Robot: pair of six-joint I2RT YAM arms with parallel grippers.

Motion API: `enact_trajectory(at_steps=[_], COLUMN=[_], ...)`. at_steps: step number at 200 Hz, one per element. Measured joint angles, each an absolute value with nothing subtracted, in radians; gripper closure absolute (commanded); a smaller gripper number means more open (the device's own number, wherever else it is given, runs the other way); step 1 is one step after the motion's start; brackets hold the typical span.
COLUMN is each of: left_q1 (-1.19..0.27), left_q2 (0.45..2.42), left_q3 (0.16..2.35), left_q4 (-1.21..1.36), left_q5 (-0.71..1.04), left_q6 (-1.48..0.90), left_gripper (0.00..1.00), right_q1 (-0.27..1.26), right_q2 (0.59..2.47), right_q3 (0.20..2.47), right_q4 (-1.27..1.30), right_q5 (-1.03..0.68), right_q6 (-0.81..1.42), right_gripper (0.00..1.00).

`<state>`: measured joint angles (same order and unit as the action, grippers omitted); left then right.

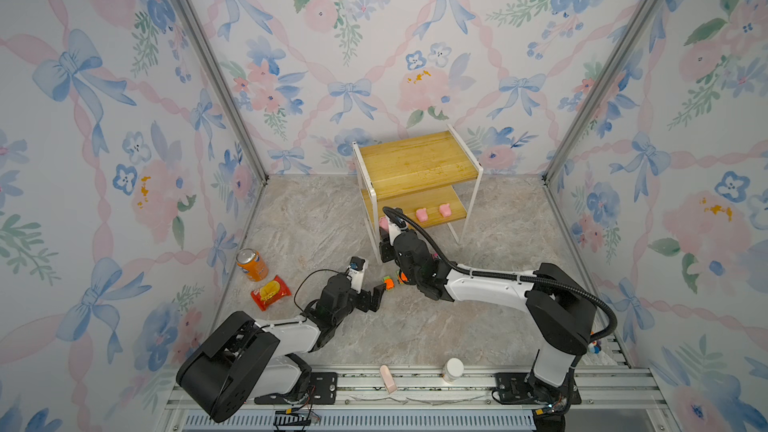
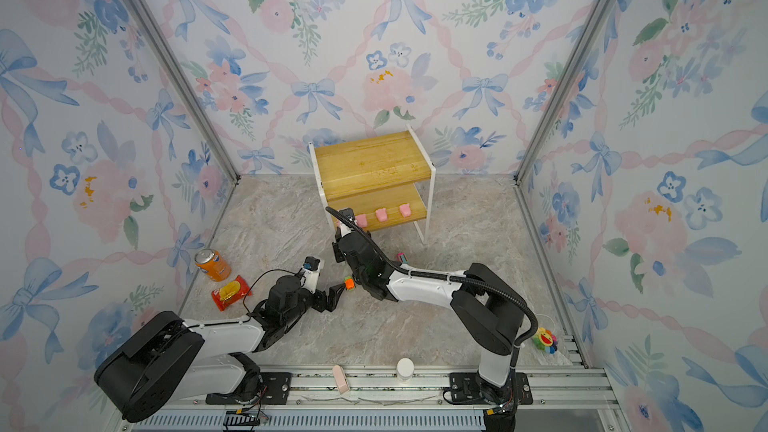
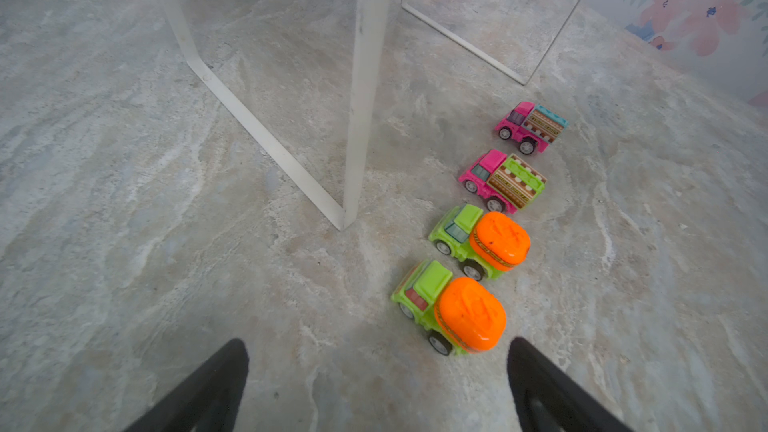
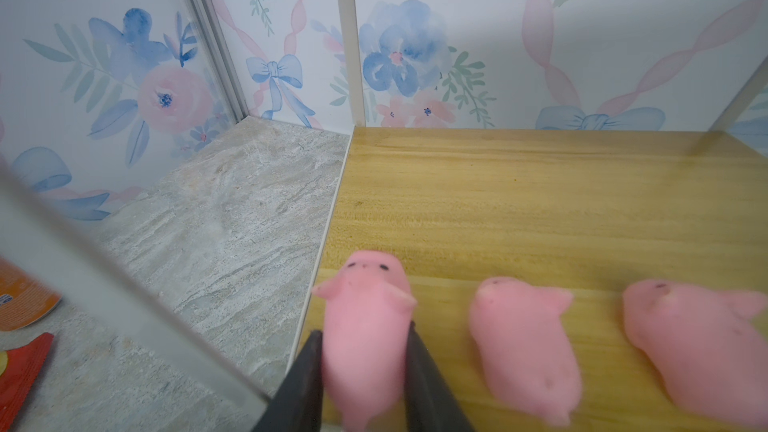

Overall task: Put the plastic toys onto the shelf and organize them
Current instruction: 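Lower the pig onto the lower shelf beside the others and open the right gripper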

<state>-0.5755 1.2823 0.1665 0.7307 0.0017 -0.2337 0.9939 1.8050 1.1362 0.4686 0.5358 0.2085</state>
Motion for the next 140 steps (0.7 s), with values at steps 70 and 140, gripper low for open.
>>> enact_trajectory(at_steps=[70, 140], left_q1=[-0.575, -0.575], left_q2=[1.282, 1.282], left_q3=[0.167, 0.167], left_q4=[0.731, 0.731], left_q5=[0.002, 0.002], left_q6=[-0.234, -0.234], left_gripper=[0.02, 0.02], right_q1=[0.989, 0.989], right_q2=[1.805, 1.818], right_q3=[1.136, 1.136], right_q4=[0.476, 0.477], right_q5=[0.542, 0.566], right_q6=[0.216, 0.217], right_gripper=[0.66, 0.66])
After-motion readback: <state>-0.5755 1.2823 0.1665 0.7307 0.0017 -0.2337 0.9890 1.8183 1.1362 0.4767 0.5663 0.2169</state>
